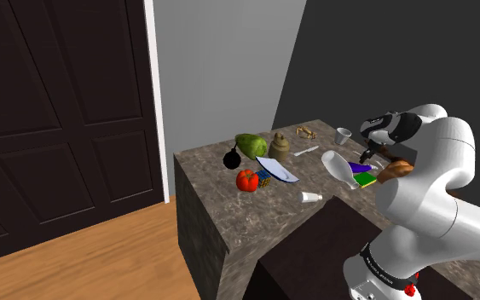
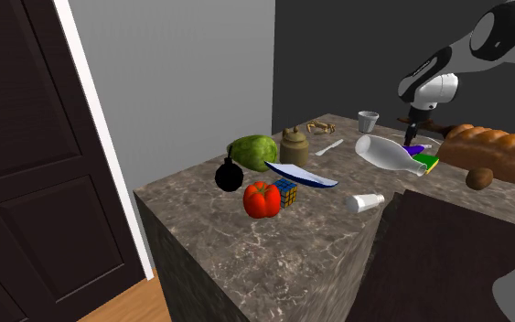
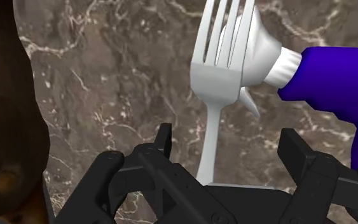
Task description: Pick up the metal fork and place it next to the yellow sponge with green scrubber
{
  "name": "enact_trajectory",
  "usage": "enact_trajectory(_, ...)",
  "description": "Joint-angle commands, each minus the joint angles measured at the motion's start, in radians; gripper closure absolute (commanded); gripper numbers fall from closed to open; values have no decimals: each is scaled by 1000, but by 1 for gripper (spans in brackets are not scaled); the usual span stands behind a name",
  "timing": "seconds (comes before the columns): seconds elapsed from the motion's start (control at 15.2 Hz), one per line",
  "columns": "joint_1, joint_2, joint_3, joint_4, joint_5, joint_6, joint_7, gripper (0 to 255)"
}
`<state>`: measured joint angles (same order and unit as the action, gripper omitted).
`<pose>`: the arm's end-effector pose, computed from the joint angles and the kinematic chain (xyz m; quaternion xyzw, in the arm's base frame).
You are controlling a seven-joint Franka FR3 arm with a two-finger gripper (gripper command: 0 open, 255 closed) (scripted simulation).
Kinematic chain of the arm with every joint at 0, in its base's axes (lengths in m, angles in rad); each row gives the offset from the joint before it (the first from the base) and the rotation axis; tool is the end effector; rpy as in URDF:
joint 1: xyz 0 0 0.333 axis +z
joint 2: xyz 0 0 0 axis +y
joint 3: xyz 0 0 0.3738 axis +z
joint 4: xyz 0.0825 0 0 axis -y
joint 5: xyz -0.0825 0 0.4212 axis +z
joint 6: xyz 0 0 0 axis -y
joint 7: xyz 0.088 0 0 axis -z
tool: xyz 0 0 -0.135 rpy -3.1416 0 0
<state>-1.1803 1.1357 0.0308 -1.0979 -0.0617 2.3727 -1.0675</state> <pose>0.3429 -0.7914 0.1003 0.9971 -0.0301 0.0225 0.0667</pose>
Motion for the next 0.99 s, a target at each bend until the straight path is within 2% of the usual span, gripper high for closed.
enact_trajectory(0.0,0,0,0,0,0,-1,0,0)
enact_trajectory(0.13,-2,1,0,-3,0,3,-2,0)
enact_trajectory(0.4,-4,-132,3,-115,1,-18,-1,0)
enact_trajectory(0.92,-4,-132,3,-115,1,-18,-1,0)
